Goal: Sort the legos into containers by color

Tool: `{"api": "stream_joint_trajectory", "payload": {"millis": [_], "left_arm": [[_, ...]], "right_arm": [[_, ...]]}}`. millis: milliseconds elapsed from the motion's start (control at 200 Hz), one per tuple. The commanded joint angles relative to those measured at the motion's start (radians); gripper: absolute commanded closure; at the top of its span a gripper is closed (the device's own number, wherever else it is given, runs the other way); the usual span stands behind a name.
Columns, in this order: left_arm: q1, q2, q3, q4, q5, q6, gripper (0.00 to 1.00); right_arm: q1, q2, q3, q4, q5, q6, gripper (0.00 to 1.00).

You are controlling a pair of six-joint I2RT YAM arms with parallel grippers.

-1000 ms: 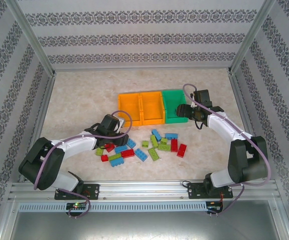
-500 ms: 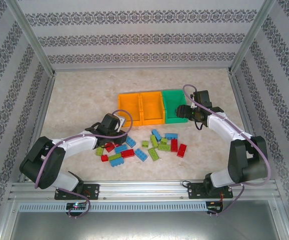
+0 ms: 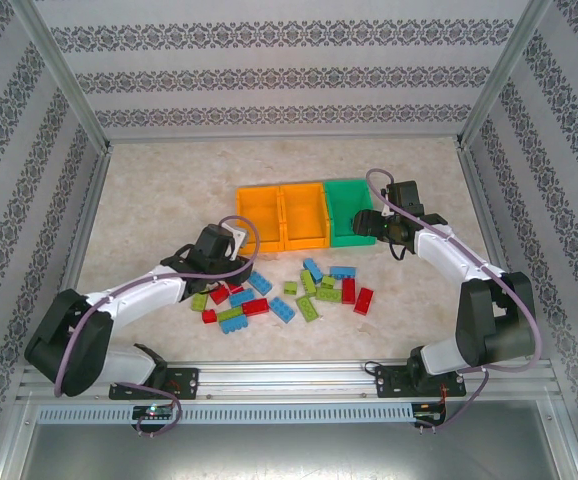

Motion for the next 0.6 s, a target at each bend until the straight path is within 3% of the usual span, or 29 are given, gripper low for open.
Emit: {"api": "stream_joint_trajectory", "payload": {"millis": [0,255,445,595], "left_arm": [[-0.013,-0.044,0.018,-0.053,-0.011,-0.023,0.66],[-0.014,-0.018,0.108,0.007,0.015,-0.040,0.66],[-0.013,0.085,0.224,-0.005,-0.069,-0.006,0.66],[-0.011,0.199,0.326,-0.041,-0.141,0.015,0.66]], "right_arm": [[-0.011,-0.027,-0.019,0.012,-0.013,0.008,0.18],[0.011,-0.044,-0.046,0.010,-0.052,-0.004,0.20],[0.048,-0.126,-0.120,-0.007,-0.034,0.030,0.21],[0.148,-0.170,-0.158,-0.009,-0.042,-0.013,0.23]]}}
